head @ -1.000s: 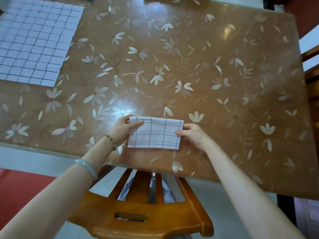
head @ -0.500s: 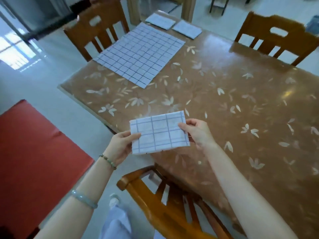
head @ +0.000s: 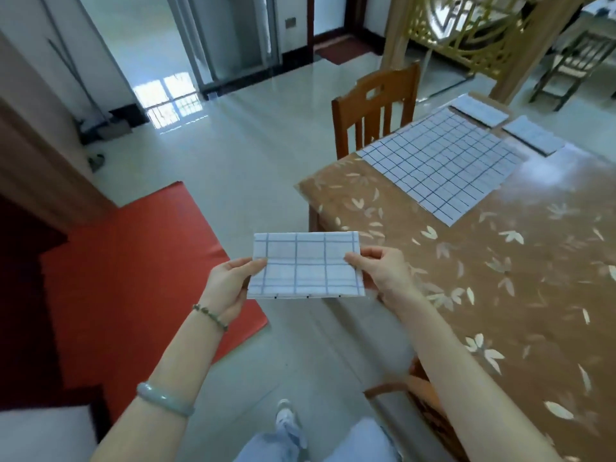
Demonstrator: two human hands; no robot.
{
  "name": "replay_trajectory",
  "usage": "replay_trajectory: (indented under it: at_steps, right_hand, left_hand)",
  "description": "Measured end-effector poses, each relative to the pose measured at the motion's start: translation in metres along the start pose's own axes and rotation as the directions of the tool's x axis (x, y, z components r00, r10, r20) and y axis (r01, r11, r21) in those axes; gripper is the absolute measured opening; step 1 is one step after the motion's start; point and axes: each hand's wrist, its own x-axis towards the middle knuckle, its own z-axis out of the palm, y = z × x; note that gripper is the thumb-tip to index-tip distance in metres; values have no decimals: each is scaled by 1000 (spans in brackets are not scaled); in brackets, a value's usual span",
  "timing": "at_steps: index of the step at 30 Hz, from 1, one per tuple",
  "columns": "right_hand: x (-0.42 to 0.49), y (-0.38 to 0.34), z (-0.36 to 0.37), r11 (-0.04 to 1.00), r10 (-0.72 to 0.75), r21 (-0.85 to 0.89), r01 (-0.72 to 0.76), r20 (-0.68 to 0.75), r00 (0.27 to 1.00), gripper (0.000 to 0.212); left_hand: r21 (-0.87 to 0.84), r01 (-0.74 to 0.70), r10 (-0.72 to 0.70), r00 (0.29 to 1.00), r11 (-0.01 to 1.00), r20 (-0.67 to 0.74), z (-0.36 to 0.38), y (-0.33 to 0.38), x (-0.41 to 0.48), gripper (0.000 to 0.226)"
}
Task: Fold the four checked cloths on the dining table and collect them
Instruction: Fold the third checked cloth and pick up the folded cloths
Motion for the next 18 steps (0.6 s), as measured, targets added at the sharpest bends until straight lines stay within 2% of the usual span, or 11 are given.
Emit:
replay_trajectory:
  at_steps: [4, 8, 14, 18]
  right_hand:
    - [20, -15, 53, 999, -28, -26, 28, 7, 1000, 9]
    - [49, -25, 85, 1000, -2, 9, 2, 12, 1000, 21]
    - [122, -47, 121, 992, 85, 79, -94, 105, 991, 40]
    - [191, -79, 141, 988, 97, 111, -108, 104, 990, 33]
  left_hand:
    - [-24, -24, 23, 999, 999, -36, -41, 26, 29, 12]
    - [-37, -27, 25, 998, 999, -58, -60, 39, 63, 9]
    - [-43, -60, 56, 995, 997, -81, -72, 71, 141, 14]
    - [-32, -53, 51, 997, 998, -62, -71, 112, 212, 14]
